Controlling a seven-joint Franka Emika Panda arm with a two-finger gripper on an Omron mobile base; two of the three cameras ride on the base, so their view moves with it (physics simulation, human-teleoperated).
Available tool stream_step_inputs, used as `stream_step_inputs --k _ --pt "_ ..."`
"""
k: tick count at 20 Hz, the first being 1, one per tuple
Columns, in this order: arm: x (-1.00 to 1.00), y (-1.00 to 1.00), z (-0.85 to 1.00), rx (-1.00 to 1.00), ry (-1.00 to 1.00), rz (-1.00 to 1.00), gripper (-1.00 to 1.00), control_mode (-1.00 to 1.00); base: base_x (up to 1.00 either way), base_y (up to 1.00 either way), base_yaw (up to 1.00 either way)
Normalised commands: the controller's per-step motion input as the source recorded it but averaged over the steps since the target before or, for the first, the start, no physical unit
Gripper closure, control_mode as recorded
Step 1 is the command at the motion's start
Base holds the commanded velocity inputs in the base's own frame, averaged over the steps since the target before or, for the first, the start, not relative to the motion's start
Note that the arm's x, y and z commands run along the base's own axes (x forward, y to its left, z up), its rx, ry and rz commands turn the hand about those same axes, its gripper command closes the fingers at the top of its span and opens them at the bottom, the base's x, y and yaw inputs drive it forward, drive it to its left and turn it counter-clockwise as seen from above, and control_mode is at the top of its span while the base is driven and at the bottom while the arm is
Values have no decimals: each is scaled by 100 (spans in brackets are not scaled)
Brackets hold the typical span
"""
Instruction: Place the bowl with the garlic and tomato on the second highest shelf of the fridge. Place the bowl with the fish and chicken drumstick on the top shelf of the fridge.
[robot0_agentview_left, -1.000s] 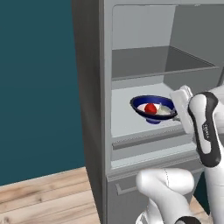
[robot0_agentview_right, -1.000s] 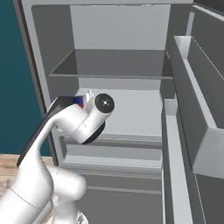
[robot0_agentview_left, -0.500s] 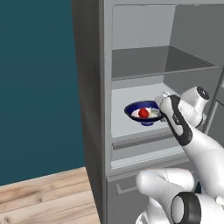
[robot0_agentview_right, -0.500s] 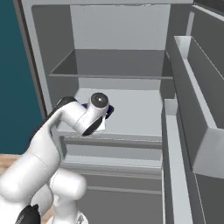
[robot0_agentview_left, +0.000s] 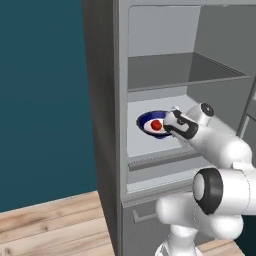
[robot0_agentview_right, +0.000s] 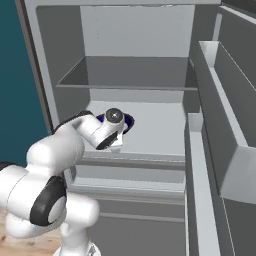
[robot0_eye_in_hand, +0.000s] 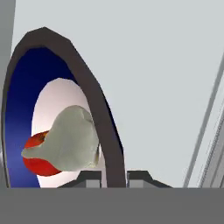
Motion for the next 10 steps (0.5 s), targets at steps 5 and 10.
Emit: stream_step_inputs --k 5,10 --pt "48 -3 -3 0 5 -3 -100 -100 0 0 0" --pt "-54 -2 63 0 -3 -6 -100 -100 0 0 0"
